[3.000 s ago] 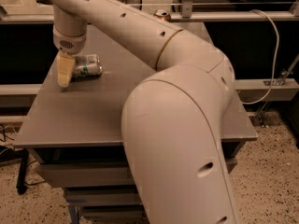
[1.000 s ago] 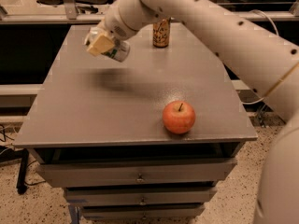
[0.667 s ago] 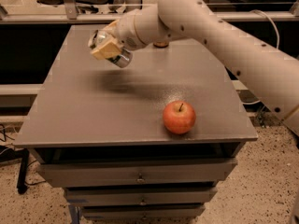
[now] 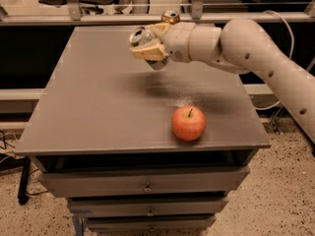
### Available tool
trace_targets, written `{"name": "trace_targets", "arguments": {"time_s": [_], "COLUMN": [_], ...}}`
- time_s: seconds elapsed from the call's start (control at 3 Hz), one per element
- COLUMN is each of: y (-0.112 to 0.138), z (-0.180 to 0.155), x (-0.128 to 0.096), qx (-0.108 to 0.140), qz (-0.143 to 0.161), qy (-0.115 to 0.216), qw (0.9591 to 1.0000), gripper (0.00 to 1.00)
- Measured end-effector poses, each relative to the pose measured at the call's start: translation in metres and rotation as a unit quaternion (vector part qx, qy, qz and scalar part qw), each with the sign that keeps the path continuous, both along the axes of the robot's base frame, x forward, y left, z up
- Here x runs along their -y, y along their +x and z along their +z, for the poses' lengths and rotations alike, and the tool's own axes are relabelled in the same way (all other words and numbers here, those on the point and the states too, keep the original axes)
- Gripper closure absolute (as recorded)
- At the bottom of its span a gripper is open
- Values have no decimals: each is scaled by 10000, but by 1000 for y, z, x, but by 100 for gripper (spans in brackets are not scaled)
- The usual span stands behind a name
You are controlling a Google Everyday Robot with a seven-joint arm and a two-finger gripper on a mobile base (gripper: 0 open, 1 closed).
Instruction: Place 7up can upright
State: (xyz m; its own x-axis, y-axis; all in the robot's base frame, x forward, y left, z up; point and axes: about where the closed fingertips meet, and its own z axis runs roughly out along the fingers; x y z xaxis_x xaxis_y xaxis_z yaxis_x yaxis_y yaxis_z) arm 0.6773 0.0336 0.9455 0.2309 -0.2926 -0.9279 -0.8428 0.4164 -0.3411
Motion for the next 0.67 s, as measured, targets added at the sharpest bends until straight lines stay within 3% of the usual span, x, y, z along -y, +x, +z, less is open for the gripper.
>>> {"name": "trace_targets", "arguments": {"time_s": [0.33, 0.67], "y": [4, 4], "z": [-4, -4], "x": [50, 50], "qx": [-79, -79], "qz": [-351, -350], "qy": [386, 386], "qw": [9986, 9986], "gripper": [100, 100]}}
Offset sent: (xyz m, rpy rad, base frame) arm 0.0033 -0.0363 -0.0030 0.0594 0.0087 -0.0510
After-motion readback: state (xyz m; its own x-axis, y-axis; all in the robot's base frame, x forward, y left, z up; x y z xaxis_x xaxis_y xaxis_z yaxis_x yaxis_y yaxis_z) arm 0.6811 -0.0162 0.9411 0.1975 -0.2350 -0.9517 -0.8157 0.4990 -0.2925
